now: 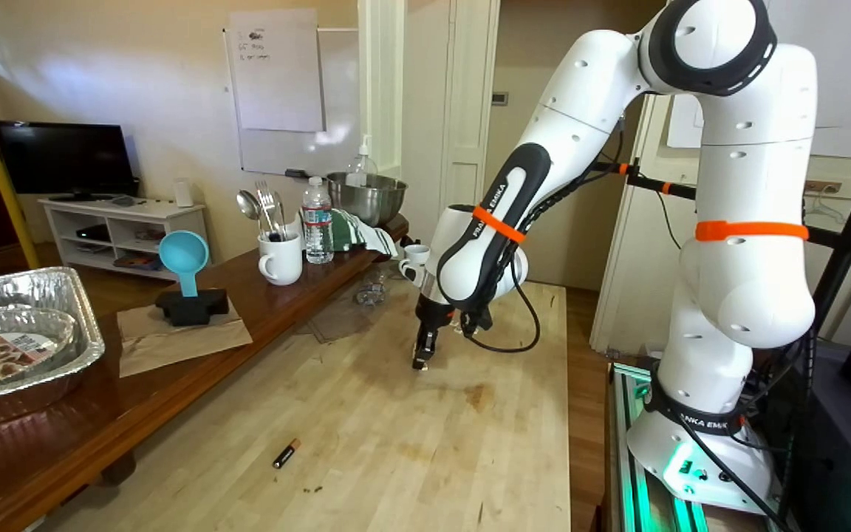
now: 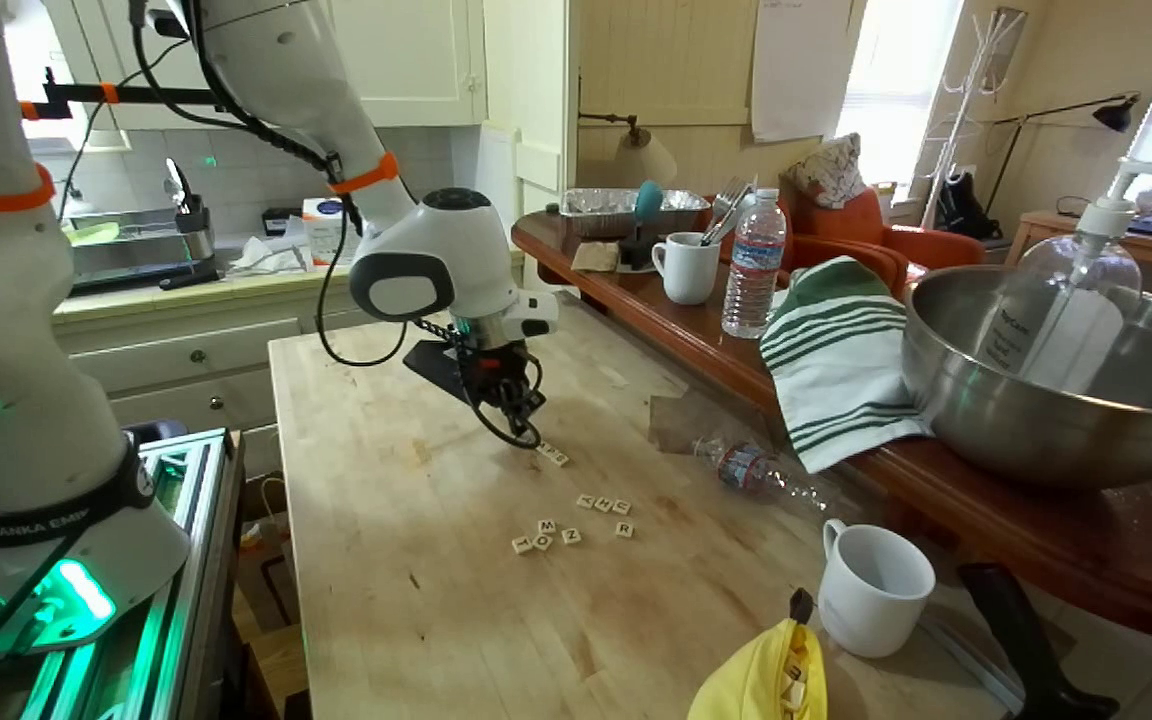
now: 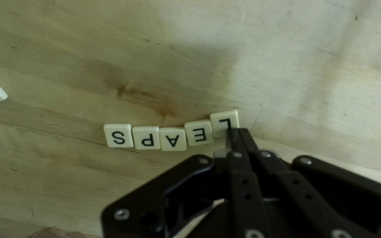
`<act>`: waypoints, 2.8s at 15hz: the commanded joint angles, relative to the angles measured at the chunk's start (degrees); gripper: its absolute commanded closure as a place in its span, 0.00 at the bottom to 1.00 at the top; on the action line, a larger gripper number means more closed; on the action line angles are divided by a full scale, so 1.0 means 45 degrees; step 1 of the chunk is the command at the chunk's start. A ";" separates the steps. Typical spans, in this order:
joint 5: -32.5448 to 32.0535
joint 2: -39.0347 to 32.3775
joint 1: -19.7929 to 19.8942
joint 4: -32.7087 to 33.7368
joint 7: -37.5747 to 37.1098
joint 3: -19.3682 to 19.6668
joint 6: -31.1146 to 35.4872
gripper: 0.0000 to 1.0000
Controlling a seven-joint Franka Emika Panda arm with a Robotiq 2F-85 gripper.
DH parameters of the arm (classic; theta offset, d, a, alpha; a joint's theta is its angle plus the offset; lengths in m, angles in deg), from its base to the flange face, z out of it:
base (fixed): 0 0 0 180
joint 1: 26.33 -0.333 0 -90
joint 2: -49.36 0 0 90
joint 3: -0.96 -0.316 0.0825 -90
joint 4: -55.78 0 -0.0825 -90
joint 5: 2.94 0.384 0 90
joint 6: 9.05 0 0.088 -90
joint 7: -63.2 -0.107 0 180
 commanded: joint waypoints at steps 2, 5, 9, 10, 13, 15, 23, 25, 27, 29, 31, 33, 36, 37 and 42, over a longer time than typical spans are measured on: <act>-0.0023 0.0003 0.0037 -0.0126 -0.0160 0.0147 -0.0233 1.00; 0.0041 0.0458 0.0037 -0.0518 -0.0361 0.0236 -0.0517 1.00; 0.0172 0.0853 0.0070 -0.0908 -0.0537 0.0275 -0.0579 1.00; 0.0127 0.0926 0.0089 -0.0992 -0.0541 0.0306 -0.0514 1.00; -0.0120 0.1026 0.0216 -0.1078 -0.0599 0.0636 -0.0499 1.00; -0.0284 0.1029 0.0363 -0.1025 -0.0589 0.0999 -0.0407 1.00; -0.0812 0.0954 0.0797 -0.0393 -0.0617 0.2444 -0.0347 1.00; -0.0791 0.1460 0.0693 -0.0474 -0.0727 0.2510 -0.0848 1.00; -0.0769 0.1888 0.0587 -0.0620 -0.0793 0.2401 -0.1364 1.00; -0.0771 0.2150 0.0515 -0.0649 -0.0849 0.2262 -0.2111 1.00; -0.0843 0.2244 0.0448 -0.0640 -0.0975 0.2159 -0.2681 1.00; -0.0627 0.2218 0.0378 -0.0661 -0.0846 0.2034 -0.2950 1.00; -0.0021 0.2057 0.0270 -0.0811 -0.0445 0.1823 -0.2717 1.00; 0.0180 0.2020 0.0253 -0.0835 -0.0362 0.1750 -0.2675 1.00; 0.1037 0.1740 0.0249 -0.0799 0.0054 0.1476 -0.2595 1.00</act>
